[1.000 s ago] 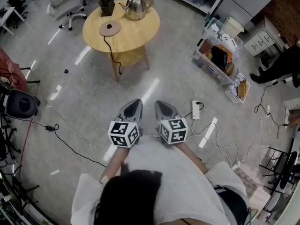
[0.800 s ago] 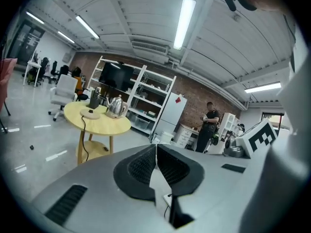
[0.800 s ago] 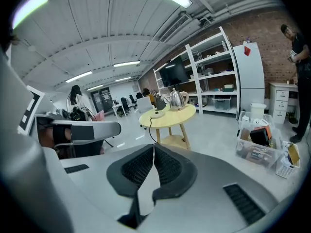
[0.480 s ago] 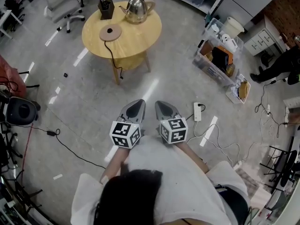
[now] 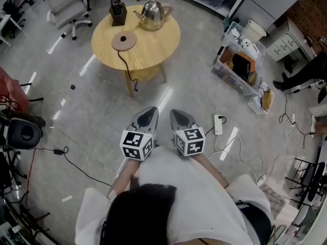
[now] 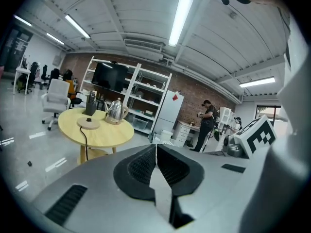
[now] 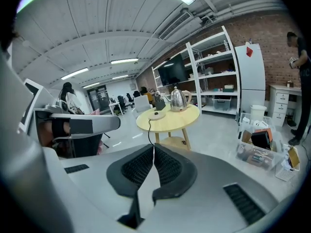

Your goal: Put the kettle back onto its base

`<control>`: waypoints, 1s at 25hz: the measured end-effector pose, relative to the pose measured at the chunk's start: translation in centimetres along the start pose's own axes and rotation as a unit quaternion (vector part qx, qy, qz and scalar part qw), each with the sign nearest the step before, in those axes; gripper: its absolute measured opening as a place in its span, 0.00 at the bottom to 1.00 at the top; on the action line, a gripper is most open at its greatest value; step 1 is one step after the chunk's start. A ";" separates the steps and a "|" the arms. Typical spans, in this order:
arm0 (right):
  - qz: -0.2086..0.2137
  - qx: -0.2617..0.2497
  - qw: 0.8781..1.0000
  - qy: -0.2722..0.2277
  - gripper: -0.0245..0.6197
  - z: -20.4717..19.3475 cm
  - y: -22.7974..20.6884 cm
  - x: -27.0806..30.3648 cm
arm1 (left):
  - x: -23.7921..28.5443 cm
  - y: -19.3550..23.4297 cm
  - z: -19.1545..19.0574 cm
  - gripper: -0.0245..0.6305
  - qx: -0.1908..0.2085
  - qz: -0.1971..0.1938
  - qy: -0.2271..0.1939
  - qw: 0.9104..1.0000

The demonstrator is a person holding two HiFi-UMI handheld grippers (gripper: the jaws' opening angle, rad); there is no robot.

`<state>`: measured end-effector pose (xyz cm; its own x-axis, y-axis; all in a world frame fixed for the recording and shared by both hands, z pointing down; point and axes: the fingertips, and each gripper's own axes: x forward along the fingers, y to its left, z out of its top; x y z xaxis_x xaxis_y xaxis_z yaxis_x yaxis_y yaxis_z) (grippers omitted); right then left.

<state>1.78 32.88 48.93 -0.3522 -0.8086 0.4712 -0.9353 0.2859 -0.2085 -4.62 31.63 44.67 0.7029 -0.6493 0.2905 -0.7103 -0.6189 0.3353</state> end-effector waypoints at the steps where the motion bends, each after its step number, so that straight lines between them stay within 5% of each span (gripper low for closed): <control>1: -0.001 0.000 1.000 0.001 0.08 0.1 0.2 0.4 | 0.0 0.3 0.2 0.08 0.004 -0.003 0.001 1.000; 25: -0.023 -0.005 1.000 0.014 0.08 1.3 4.2 5.3 | -1.3 7.9 1.0 0.08 -0.020 -0.014 0.019 1.000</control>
<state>-3.96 29.14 49.38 -0.3087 -0.8062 0.5047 -0.9511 0.2535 -0.1767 -11.19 27.12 46.09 0.7243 -0.6137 0.3143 -0.6884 -0.6179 0.3798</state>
